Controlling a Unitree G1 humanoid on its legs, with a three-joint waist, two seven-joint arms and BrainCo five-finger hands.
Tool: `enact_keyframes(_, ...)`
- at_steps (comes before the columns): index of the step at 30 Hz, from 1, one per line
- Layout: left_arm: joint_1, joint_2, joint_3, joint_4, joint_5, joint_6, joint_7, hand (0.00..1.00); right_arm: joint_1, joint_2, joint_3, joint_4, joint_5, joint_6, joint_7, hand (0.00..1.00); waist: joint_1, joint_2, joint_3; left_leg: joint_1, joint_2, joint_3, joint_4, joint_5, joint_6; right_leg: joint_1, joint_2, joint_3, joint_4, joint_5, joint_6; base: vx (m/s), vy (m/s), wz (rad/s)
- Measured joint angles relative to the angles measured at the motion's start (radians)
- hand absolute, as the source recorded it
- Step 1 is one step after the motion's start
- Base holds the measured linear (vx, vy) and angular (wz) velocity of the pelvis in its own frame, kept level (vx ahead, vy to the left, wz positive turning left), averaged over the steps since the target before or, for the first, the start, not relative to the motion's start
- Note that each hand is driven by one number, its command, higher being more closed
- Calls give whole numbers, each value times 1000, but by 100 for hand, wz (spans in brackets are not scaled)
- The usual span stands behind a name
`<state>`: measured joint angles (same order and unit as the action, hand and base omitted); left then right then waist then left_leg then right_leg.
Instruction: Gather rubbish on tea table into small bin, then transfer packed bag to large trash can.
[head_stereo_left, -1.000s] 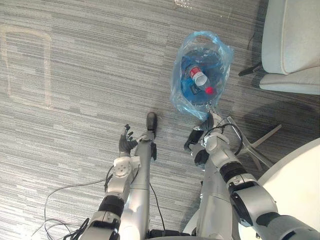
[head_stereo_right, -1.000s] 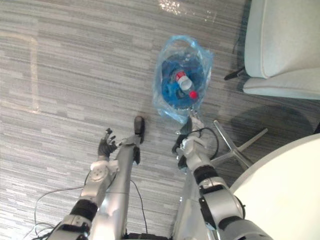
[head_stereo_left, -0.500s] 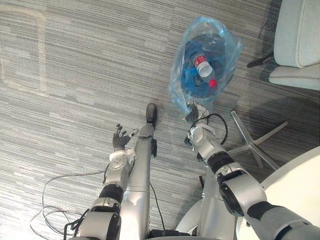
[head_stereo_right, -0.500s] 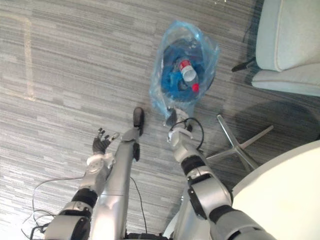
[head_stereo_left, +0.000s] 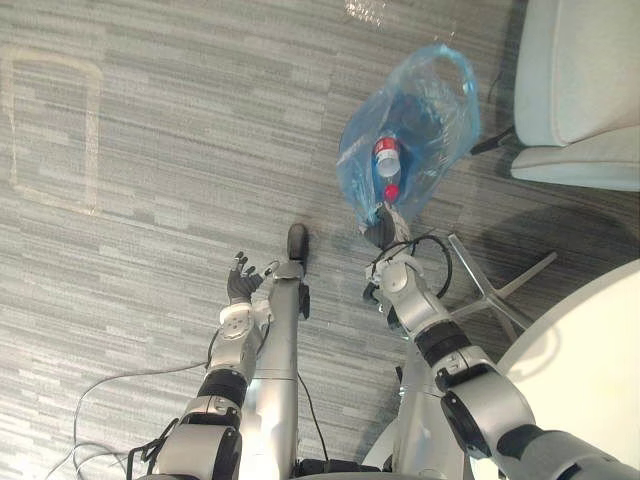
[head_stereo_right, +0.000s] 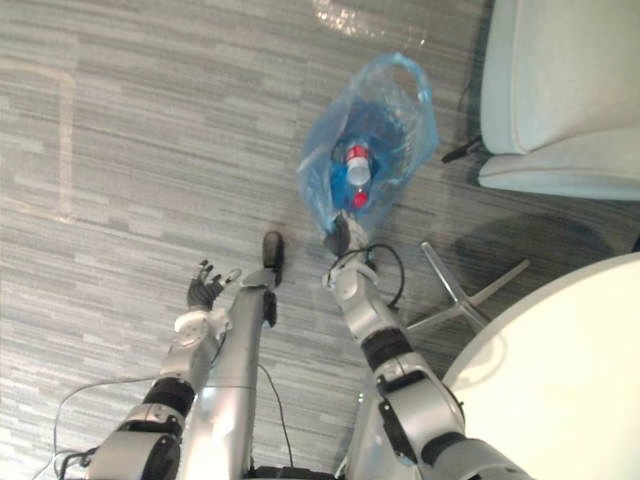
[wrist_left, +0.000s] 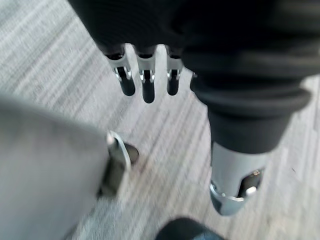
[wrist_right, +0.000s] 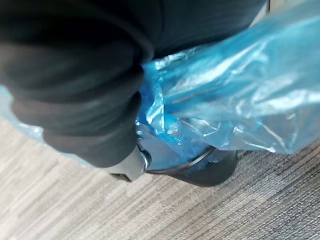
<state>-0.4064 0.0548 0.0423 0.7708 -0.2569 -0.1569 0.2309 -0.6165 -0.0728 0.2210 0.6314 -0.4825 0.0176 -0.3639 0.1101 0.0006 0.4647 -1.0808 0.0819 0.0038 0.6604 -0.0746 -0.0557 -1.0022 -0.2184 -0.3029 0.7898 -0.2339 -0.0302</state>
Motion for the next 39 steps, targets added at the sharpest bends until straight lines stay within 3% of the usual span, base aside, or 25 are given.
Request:
enact_keyframes(8,80,-30,-23,-3,42,19,-21,0,143,35,21,-112,71,-13,43,100,-6,-7,-4,210,16,17,-77,-2,-5,210,25,-7,-100,20,3,26,-5,-7)
enact_keyframes(14,161,-23,-52,-3,61,36,-27,0,298,62,74,-254,121,-27,89,100,-28,-59,-44,431,23,46,-186,-1,-10,425,49,-5,-226,36,19,93,-27,-9)
enact_keyframes(18,220,6,-134,14,81,38,-41,0,392,72,107,-314,152,-54,133,100,-48,-92,-128,552,30,68,-281,3,-16,541,79,5,-348,66,32,101,-10,-15)
enact_keyframes(27,266,51,-227,37,120,47,-61,0,491,60,118,-337,201,-69,228,100,-79,-95,-240,788,27,120,-476,58,-19,781,128,41,-624,170,59,154,14,-17)
enact_keyframes(30,328,60,-238,-100,124,61,-60,0,532,28,119,-420,223,-87,254,100,-87,-92,-282,864,18,130,-555,79,-21,841,132,50,-687,192,67,94,11,-12)
enact_keyframes(34,472,87,-277,-394,197,5,-61,0,576,-13,106,-477,260,-124,274,100,-91,-76,-329,931,9,140,-619,96,-23,888,134,61,-725,204,72,42,16,-6)
enact_keyframes(39,499,105,-278,-502,190,-4,-61,0,618,-70,134,-557,332,-138,317,100,-83,-68,-348,994,4,148,-664,95,-22,936,140,94,-766,221,76,-20,15,-16)
